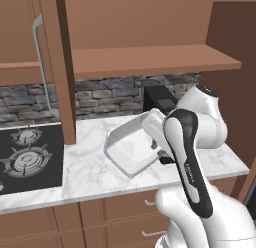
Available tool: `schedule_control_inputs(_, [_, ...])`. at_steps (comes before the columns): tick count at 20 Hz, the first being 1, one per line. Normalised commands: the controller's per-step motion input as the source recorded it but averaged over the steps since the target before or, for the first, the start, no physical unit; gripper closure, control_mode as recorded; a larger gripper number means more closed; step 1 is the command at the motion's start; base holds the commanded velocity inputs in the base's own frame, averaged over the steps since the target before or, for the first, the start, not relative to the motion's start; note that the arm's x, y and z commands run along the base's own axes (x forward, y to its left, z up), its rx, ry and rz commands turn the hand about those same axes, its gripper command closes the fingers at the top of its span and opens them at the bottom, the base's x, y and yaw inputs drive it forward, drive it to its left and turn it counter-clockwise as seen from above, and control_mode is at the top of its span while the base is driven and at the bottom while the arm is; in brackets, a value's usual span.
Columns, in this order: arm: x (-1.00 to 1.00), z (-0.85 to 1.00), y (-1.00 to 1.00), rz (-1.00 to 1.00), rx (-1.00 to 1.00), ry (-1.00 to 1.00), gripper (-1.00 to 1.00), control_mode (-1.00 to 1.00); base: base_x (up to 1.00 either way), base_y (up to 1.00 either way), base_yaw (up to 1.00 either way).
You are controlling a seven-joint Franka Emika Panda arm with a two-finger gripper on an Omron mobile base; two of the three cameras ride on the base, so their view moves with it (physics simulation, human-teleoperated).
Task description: Retrieve the tupperware from the cabinet, then place the raw meat into the tupperware to avoid contamination.
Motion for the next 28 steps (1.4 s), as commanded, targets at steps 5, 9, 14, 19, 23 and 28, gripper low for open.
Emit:
schedule_control_inputs(5, [0.56, -0.03, 0.41, 0.1, -0.12, 0.03, 1.0, -1.0, 0.0, 0.0, 0.0])
schedule_control_inputs(9, [0.48, -0.21, 0.35, 0.17, -0.05, 0.09, 1.0, -1.0, 0.0, 0.0, 0.0])
schedule_control_inputs(14, [0.45, -0.25, 0.2, 0.19, -0.01, 0.06, 1.0, -1.0, 0.0, 0.0, 0.0])
schedule_control_inputs(19, [0.45, -0.31, 0.25, 0.19, 0.0, 0.01, 1.0, -1.0, 0.0, 0.0, 0.0])
schedule_control_inputs(23, [0.39, -0.32, 0.28, 0.18, 0.0, -0.01, 1.0, -1.0, 0.0, 0.0, 0.0])
schedule_control_inputs(28, [0.45, -0.32, 0.1, 0.17, 0.0, -0.05, 1.0, -1.0, 0.0, 0.0, 0.0])
